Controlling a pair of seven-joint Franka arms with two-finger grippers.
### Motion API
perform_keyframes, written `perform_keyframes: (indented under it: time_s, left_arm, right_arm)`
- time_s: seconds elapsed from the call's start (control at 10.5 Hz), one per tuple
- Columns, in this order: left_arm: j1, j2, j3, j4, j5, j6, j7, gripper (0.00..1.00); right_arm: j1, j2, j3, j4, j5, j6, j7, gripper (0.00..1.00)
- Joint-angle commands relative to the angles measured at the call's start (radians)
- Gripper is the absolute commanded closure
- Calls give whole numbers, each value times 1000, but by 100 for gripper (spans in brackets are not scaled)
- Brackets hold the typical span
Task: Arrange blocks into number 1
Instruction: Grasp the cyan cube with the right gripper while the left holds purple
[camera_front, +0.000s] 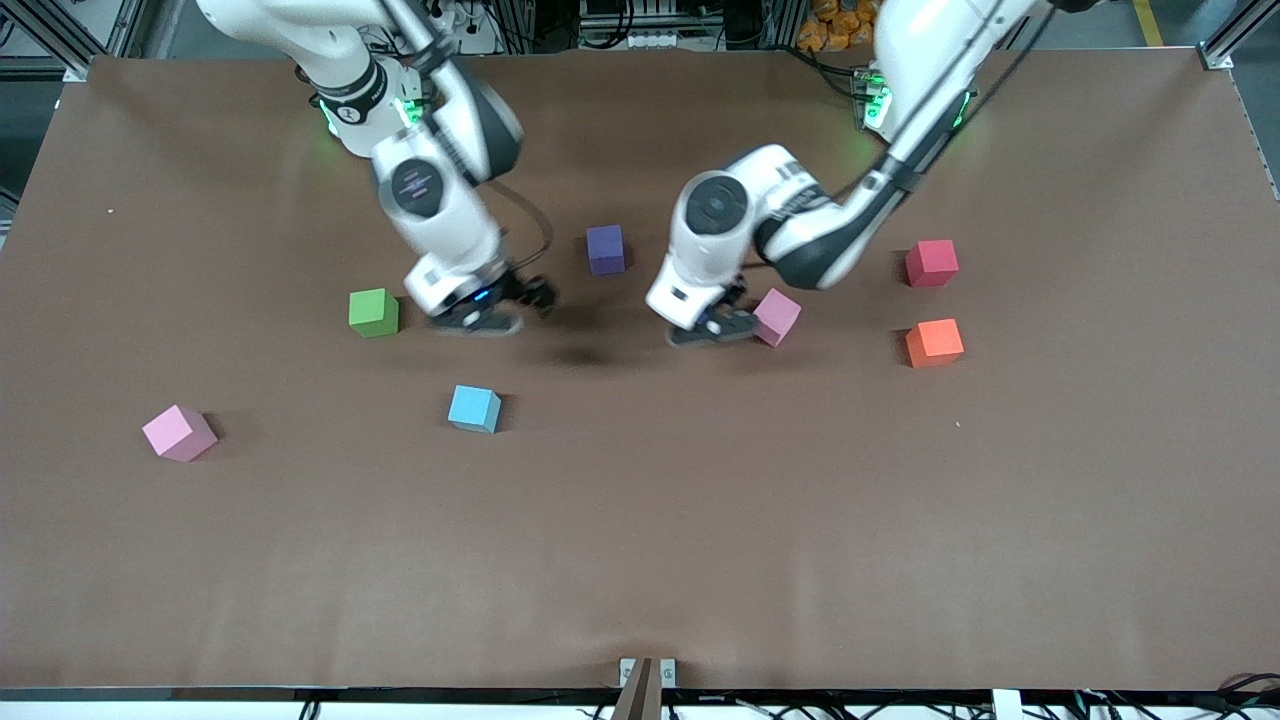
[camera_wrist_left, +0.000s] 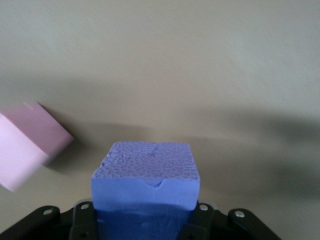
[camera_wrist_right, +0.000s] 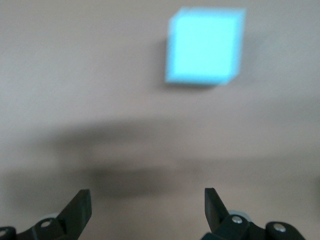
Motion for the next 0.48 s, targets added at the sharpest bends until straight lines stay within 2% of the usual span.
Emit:
perform_keyframes:
  time_s: [0.0,0.19,0.38]
  left_arm:
    - [-87,39,10,11,31,45,-77,100]
    - [-154,101,21,67,35,46,-121,100]
    - [-229,139,80,113,62,46,-175,100]
  right_arm:
    - [-55,71,-29,70,-16,2,-80,0]
    - [-66,133,-31,141,-16,5,-78,0]
    - [-66,203,-37,239,-15,2,-68,0]
